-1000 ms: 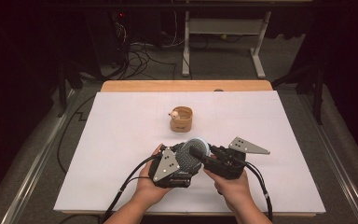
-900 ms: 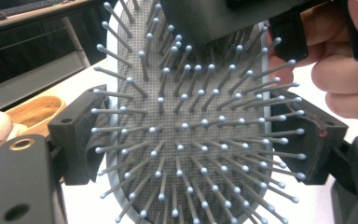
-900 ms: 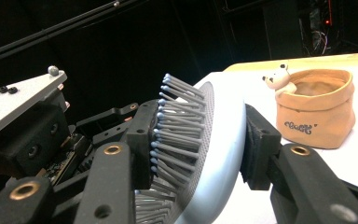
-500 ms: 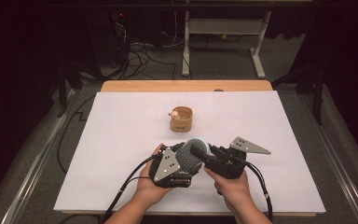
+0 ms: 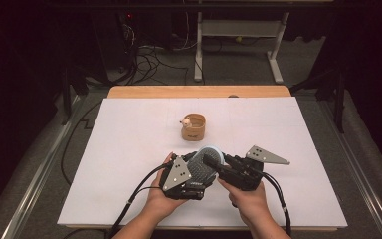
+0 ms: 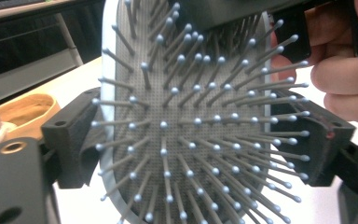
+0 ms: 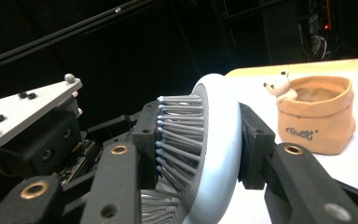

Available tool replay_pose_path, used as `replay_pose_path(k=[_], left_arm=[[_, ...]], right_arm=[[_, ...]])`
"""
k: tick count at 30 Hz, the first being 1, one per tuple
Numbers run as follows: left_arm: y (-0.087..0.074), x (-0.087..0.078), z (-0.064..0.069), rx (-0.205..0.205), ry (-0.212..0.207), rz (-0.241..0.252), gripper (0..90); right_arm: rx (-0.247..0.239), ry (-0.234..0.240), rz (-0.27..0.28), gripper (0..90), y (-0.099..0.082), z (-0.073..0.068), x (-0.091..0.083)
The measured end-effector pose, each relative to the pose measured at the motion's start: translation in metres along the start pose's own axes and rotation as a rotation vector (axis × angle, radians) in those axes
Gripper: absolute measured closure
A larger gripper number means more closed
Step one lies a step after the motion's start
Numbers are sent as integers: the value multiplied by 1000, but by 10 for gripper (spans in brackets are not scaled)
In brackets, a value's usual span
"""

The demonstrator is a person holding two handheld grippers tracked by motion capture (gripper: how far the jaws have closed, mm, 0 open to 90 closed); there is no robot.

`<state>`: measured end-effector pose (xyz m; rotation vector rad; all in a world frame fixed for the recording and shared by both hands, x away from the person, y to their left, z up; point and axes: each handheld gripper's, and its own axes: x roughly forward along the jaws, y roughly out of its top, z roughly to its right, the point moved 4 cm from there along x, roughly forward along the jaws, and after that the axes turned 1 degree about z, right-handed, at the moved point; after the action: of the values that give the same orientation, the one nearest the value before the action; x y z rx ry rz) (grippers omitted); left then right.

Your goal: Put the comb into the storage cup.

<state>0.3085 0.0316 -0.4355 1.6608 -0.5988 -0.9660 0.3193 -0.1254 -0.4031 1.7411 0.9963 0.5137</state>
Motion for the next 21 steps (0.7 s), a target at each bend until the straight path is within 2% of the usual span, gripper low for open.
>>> replay_pose_path(k=[3,8,13,16,21], left_arm=[[0,-1,-1,-18,-12,14,148],[0,-2,-3,-35,-30,7,70],[0,-9,-8,-69,-52,19,12],[-3,-14,-13,-86,-62,13,6],[-6,-22,-18,-87,-63,16,5]], right_arm=[[-7,0,7,605,1,-1,-1],[-13,-5,21,606,4,0,-3],[-23,-10,38,606,7,0,-6],[-33,-21,47,606,9,0,-7],[-58,-38,56,606,10,2,-8]])
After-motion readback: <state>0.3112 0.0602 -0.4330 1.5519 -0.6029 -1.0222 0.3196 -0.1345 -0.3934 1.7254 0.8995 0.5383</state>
